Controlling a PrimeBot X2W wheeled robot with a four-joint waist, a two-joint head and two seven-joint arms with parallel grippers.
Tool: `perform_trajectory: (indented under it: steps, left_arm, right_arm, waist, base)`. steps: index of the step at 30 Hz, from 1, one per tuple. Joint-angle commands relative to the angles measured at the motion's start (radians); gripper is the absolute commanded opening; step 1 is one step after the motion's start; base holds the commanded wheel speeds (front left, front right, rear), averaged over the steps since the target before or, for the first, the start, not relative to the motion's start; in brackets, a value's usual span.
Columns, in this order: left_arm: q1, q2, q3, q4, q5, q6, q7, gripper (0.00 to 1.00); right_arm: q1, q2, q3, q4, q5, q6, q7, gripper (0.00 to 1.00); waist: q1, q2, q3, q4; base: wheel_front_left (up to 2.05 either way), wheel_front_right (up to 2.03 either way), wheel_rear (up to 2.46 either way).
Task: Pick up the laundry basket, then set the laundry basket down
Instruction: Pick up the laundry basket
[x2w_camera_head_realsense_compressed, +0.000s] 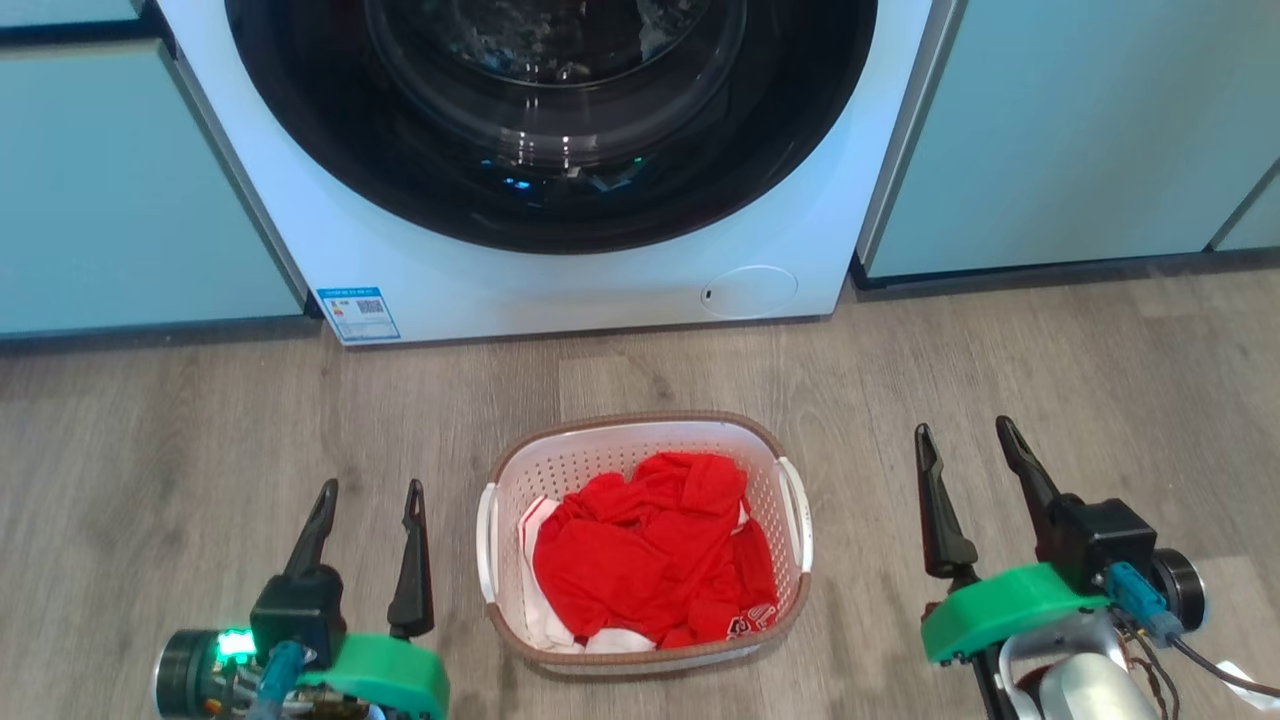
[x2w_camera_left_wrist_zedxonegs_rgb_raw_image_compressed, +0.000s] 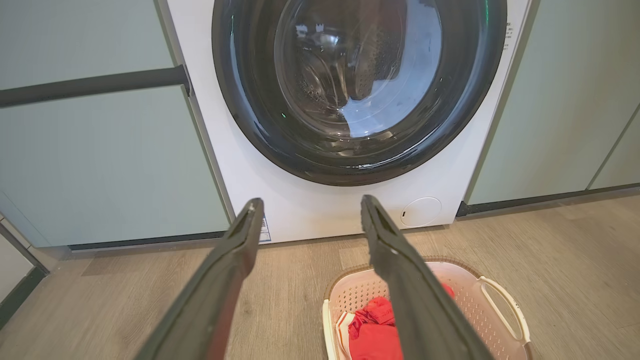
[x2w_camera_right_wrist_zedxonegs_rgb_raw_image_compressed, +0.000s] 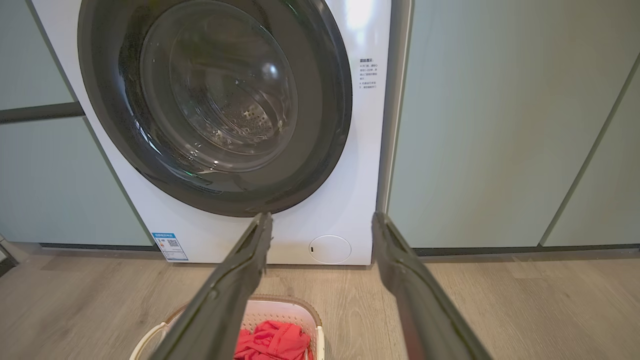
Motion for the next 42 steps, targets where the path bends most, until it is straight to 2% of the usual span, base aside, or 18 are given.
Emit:
perform_trajectory:
  steps: [1,10,18,21,30,42]
  left_arm:
    - [-0.029,-0.005,0.033,-0.035,0.009,-0.002,-0.010,1.00]
    - [-0.087,-0.005,0.032,-0.025,0.013,-0.010,-0.010,1.00]
    - [-0.210,-0.006,0.018,0.037,0.000,-0.024,-0.010,1.00]
    - [-0.289,-0.006,0.009,0.090,-0.017,-0.027,-0.010,1.00]
    - [-0.483,-0.007,-0.024,0.242,-0.060,-0.024,-0.010,1.00]
    - [-0.650,-0.007,-0.075,0.416,-0.147,-0.032,-0.010,1.00]
  right_arm:
    - [-0.037,-0.010,0.019,-0.038,-0.009,-0.002,-0.013,1.00]
    - [-0.088,-0.010,0.009,-0.028,-0.013,-0.002,-0.013,1.00]
    - [-0.191,-0.010,-0.013,0.031,-0.030,-0.002,-0.013,1.00]
    - [-0.259,-0.010,-0.026,0.070,-0.043,-0.002,-0.013,1.00]
    - [-0.425,-0.010,-0.053,0.182,-0.059,-0.002,-0.013,1.00]
    - [-0.554,-0.010,-0.067,0.320,-0.066,-0.002,-0.013,1.00]
  waist:
    - [0.0000,0.0000,0.008,0.001]
    - [0.0000,0.0000,0.093,0.007]
    - [0.0000,0.0000,0.247,0.020]
    - [0.0000,0.0000,0.348,0.027]
    - [0.0000,0.0000,0.561,0.041]
    - [0.0000,0.0000,0.748,0.055]
  base:
    - [0.00,0.00,0.00]
    - [0.00,0.00,0.00]
    - [0.00,0.00,0.00]
    - [0.00,0.00,0.00]
    - [0.00,0.00,0.00]
    - [0.00,0.00,0.00]
